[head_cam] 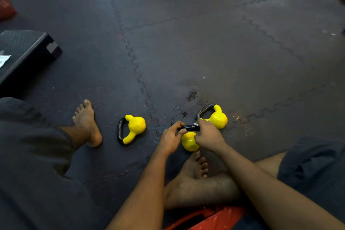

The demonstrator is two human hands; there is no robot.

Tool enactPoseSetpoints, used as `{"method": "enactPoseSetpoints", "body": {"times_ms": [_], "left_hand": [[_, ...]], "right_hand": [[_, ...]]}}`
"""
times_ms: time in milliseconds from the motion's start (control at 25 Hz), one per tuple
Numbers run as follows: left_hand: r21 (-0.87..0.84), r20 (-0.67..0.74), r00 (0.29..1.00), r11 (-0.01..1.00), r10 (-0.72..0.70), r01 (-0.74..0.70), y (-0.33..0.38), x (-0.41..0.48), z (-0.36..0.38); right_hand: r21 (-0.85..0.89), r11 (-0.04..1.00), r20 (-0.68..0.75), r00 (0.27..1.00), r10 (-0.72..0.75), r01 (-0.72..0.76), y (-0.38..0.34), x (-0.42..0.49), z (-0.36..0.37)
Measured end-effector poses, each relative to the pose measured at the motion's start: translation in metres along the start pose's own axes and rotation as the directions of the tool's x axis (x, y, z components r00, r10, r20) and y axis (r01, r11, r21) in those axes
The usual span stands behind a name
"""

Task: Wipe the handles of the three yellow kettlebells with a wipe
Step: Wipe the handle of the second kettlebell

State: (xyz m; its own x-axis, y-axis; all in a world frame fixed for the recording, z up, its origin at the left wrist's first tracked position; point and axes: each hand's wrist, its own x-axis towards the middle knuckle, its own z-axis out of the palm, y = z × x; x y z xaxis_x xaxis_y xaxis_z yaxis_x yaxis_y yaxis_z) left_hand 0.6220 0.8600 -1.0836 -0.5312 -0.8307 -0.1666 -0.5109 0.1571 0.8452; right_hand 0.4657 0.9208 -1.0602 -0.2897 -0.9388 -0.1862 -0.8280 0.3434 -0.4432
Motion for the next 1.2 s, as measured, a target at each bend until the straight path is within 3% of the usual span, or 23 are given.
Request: {"method": "enactPoseSetpoints", "body": {"times_ms": [160, 240, 400, 640, 920, 1000, 1200], "left_hand": [[-0.021, -0.016, 1.000, 1.000, -0.004, 0.004, -0.003, -0.001, 0.002], [-0.014, -0.015, 1.000, 1.000, 0.002, -0.003, -0.003, 0.000, 0.002], [-0.004, -0.022, 1.000, 1.000, -0.005, 0.005, -0.003, 0.001, 0.004], [-0.019, -0.063, 0.996, 0.998, -0.056, 0.055, -0.010, 0.002, 0.002], [0.011, -0.092, 0.995, 0.999, -0.041, 0.042, -0.005, 0.002, 0.001], [0.037, -0.096, 0.995, 0.999, -0.022, 0.026, -0.003, 0.005, 0.003], [0.044, -0.096, 0.995, 0.999, 0.021, -0.017, 0.001, 0.008, 0.014]], "right_hand": [[-0.111, 0.983, -0.038, 0.987, -0.154, 0.149, -0.009, -0.005, 0.006], [-0.091, 0.990, -0.053, 0.992, -0.112, 0.107, -0.001, -0.006, 0.006], [0.147, 0.976, -0.089, 0.981, 0.173, -0.159, 0.005, -0.006, 0.005], [0.225, 0.974, -0.144, 0.988, 0.048, -0.014, 0.002, -0.002, 0.007], [0.209, 0.978, -0.288, 0.954, 0.087, -0.026, -0.001, -0.001, 0.005], [0.243, 0.970, -0.234, 0.968, 0.090, -0.031, 0.001, 0.005, 0.011], [0.137, 0.990, 0.162, 0.986, -0.038, 0.015, 0.014, 0.015, 0.001]]}}
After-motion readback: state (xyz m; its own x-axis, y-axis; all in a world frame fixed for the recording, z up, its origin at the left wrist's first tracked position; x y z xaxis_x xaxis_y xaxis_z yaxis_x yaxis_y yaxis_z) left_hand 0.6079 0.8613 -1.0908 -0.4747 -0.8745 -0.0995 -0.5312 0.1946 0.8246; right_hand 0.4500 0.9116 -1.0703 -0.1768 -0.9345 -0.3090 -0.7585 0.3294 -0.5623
